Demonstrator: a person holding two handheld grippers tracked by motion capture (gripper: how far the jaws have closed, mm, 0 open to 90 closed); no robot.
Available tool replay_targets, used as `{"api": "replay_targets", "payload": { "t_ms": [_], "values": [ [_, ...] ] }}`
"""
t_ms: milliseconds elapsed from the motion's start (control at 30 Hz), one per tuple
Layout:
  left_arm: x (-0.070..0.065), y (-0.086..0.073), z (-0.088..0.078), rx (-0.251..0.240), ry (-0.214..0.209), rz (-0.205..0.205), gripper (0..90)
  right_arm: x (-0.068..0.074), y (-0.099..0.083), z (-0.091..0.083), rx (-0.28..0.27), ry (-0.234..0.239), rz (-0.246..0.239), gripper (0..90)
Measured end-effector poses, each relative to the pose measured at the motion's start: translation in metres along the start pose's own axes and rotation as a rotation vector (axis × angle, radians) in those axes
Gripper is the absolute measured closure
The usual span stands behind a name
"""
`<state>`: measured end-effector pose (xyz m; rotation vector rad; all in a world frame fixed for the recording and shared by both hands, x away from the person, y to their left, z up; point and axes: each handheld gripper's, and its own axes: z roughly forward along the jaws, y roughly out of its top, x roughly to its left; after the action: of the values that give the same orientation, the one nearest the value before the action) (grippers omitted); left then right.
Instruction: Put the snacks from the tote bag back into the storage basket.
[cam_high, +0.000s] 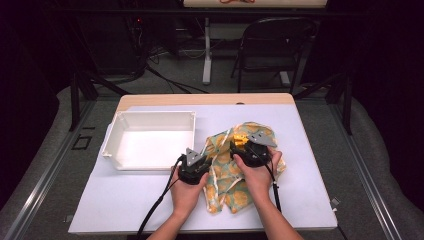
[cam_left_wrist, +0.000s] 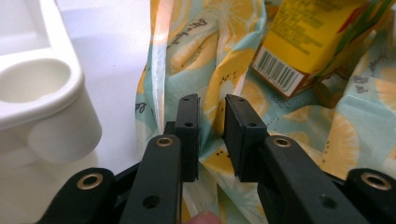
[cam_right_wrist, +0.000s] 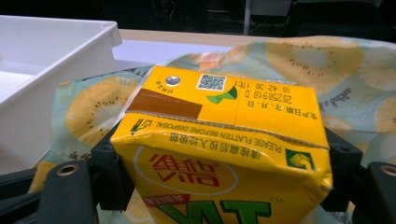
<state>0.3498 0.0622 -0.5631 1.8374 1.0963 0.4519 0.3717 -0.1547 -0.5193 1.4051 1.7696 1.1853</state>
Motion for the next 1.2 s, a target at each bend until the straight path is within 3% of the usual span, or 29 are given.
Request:
{"api": "replay_targets", "payload": {
  "t_ms": [133, 233, 267, 467, 667, 733, 867, 933, 1000, 1067, 1133, 1200],
  "values": [
    [0.003, 0.001, -0.004, -0.032, -0.034, -0.037, 72.8, -0.001, 0.006, -0.008, 0.001, 0.021, -0.012, 23.7],
    [0.001, 0.004, -0.010, -0.037, -0.044, -0.011, 71.1, -0.002, 0.009, -0.012, -0.003, 0.032, -0.018, 23.9],
    [0.000, 0.005, -0.012, -0.045, -0.053, -0.025, 70.5, -0.002, 0.010, -0.013, -0.009, 0.040, -0.016, 24.0],
    [-0.005, 0.021, -0.034, -0.077, -0.078, 0.027, 58.2, 0.000, 0.021, -0.025, -0.025, 0.065, -0.030, 24.6],
    [-0.004, 0.031, -0.052, -0.132, -0.172, 0.037, 45.4, 0.003, 0.031, -0.037, -0.050, 0.087, -0.035, 25.2],
    [-0.004, 0.032, -0.057, -0.145, -0.212, 0.068, 41.5, 0.004, 0.034, -0.042, -0.058, 0.096, -0.033, 25.4],
    [-0.009, 0.036, -0.063, -0.185, -0.229, 0.156, 34.6, 0.006, 0.038, -0.050, -0.072, 0.117, -0.033, 25.8],
    [-0.012, 0.036, -0.067, -0.189, -0.263, 0.193, 33.7, 0.007, 0.039, -0.056, -0.073, 0.125, -0.040, 26.6],
    [-0.016, 0.034, -0.069, -0.197, -0.265, 0.203, 32.3, 0.008, 0.039, -0.061, -0.075, 0.140, -0.044, 29.5],
    [-0.017, 0.033, -0.069, -0.192, -0.298, 0.214, 31.4, 0.010, 0.039, -0.064, -0.073, 0.150, -0.052, 29.5],
    [-0.020, 0.031, -0.065, -0.196, -0.267, 0.221, 30.5, 0.013, 0.039, -0.067, -0.065, 0.157, -0.061, 29.6],
    [-0.018, 0.030, -0.060, -0.187, -0.284, 0.218, 30.4, 0.015, 0.039, -0.068, -0.062, 0.167, -0.058, 29.6]
  ]
}}
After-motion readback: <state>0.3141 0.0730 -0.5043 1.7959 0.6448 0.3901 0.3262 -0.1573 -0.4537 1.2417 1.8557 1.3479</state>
